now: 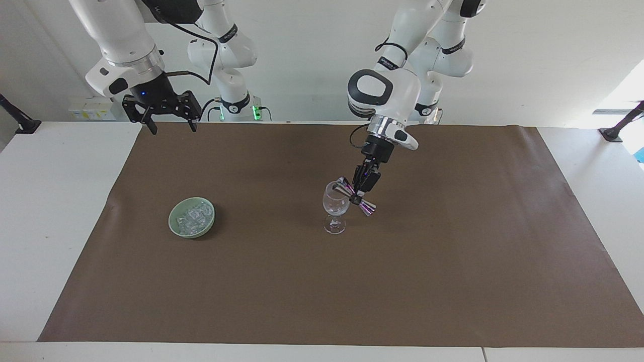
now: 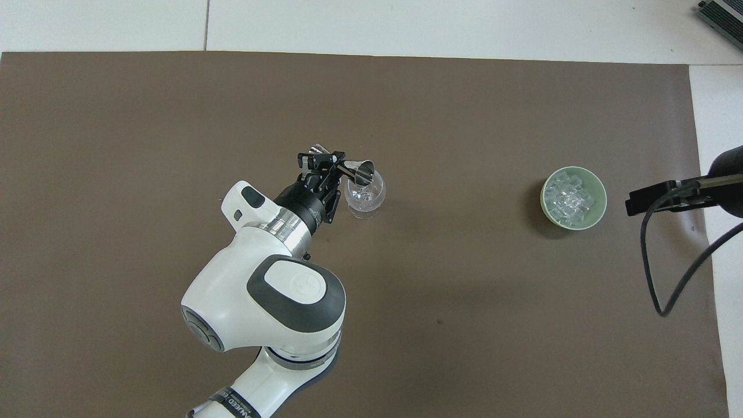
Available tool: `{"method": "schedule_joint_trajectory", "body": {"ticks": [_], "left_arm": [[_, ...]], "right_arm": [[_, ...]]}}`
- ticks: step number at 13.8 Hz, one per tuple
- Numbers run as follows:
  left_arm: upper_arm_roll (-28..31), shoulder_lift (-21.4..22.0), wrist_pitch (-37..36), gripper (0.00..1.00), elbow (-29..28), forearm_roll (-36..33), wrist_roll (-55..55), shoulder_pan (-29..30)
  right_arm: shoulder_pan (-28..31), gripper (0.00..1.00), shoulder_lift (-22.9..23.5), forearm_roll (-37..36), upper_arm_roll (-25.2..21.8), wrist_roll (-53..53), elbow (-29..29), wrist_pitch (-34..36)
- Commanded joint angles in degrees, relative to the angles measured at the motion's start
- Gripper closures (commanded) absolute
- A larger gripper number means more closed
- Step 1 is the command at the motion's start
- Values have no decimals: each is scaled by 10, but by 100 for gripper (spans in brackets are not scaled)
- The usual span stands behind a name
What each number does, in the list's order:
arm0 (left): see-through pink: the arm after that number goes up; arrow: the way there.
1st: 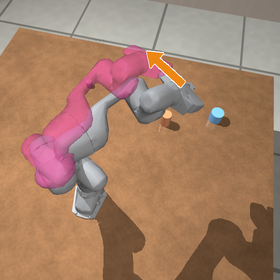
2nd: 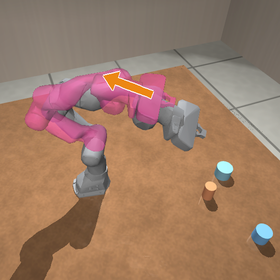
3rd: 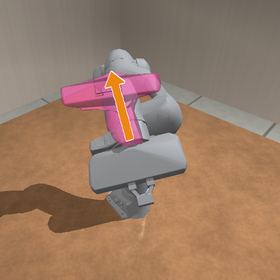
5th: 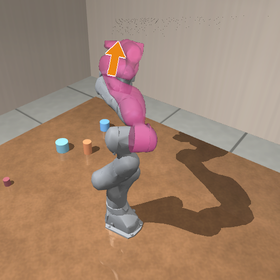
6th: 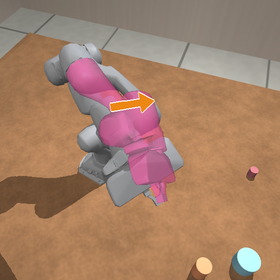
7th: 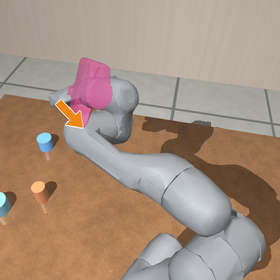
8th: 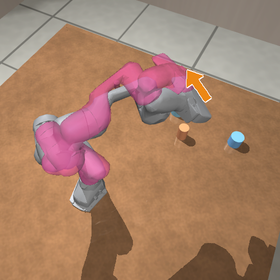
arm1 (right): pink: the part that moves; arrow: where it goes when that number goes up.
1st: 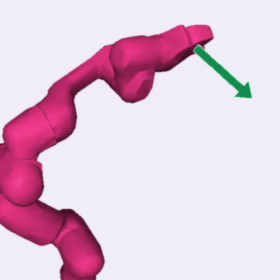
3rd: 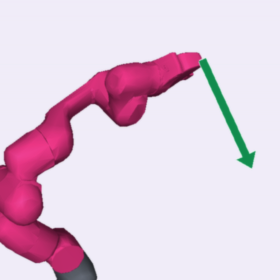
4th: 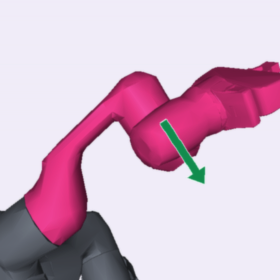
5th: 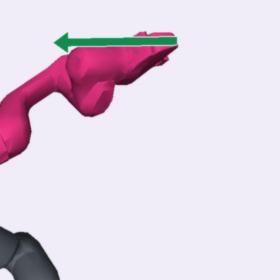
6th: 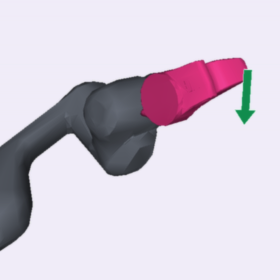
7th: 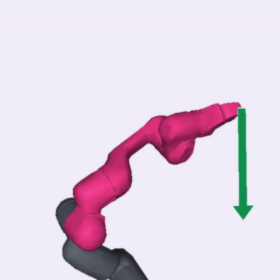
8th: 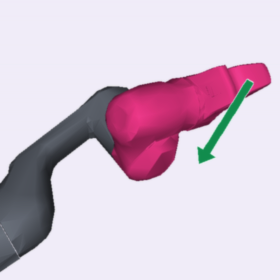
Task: Pour wine and add ice with both arms
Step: 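Tilt the jigger with the left gripper to pour into the glass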
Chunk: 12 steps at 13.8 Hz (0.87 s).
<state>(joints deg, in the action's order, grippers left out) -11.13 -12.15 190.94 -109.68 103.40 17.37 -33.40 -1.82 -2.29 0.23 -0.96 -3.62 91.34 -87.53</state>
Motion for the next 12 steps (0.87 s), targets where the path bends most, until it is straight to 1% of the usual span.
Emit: {"method": "schedule_joint_trajectory", "body": {"ticks": [1,8,12], "left_arm": [[6,-3,8,100,3,-13,-20,-8],[6,-2,5,100,-4,-24,-41,-4],[8,1,0,100,-4,-24,-74,-3]], "right_arm": [[7,0,-9,-4,5,-15,6,7],[7,0,-9,-4,5,-15,6,7],[7,0,-9,-4,5,-15,6,7]]}}
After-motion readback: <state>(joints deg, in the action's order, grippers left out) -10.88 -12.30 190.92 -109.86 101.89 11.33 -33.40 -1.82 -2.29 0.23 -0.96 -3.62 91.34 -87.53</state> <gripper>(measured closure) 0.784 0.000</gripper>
